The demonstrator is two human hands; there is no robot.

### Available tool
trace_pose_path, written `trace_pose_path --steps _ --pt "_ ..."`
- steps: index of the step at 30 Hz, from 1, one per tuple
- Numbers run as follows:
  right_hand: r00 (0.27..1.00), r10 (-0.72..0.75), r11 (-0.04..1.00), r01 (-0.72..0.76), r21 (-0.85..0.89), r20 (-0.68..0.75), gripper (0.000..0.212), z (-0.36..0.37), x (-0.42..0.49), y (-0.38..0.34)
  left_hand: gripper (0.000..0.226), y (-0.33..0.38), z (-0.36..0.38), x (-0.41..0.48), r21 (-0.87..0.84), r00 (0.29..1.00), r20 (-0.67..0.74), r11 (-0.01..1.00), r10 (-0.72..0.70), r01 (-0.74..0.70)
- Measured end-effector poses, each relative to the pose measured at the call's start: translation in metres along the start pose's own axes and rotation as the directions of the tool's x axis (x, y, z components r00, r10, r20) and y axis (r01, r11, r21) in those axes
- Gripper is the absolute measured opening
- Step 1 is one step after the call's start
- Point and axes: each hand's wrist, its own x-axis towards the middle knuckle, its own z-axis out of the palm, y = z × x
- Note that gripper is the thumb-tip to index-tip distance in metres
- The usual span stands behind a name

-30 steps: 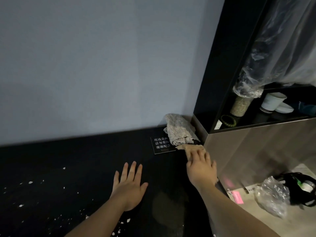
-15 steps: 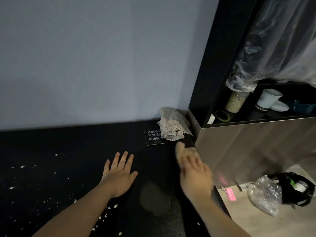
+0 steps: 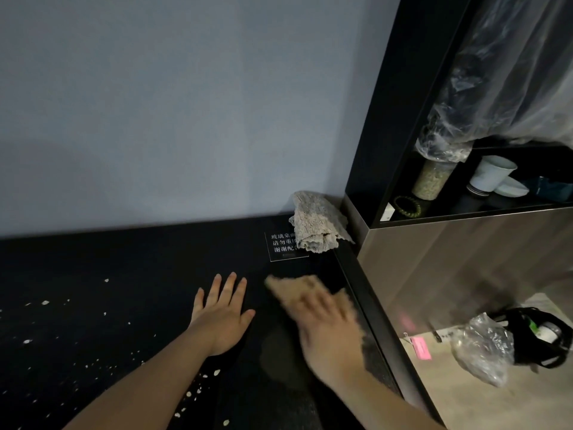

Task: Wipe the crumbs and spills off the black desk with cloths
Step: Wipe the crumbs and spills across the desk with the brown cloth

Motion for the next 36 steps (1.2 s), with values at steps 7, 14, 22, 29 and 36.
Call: trace_pose_path --steps 7,14,22,29,36 --pt "0.858 0.510 0.860 -0.510 -0.018 0.059 0.054 -0.026 0.070 0.025 0.063 -0.002 0.007 0.000 -0.002 0.997 -0.077 1.000 0.008 -0.008" --pt "0.983 -0.110 0.991 0.119 -0.059 0.146 0.046 -0.006 0.044 -0.042 0.055 -0.040 -0.008 -0.002 0.154 0.967 -0.190 0.978 0.168 -0.140" --pt "0.991 -0.118 0.991 0.121 -0.058 0.060 0.048 0.004 0.063 -0.069 0.068 -0.080 -0.006 0.001 0.033 0.994 -0.090 0.997 -0.069 0.072" --pt "0.922 0.387 0.919 -0.386 -0.077 0.005 0.055 0.003 0.100 -0.021 0.067 -0.083 -0.010 0.003 0.028 0.998 -0.030 0.998 -0.059 0.059" --pt "0.993 -0.094 0.989 0.084 -0.119 -0.077 0.045 0.007 0.056 -0.002 0.069 -0.084 -0.014 0.005 0.048 0.997 0.024 0.996 -0.073 0.071"
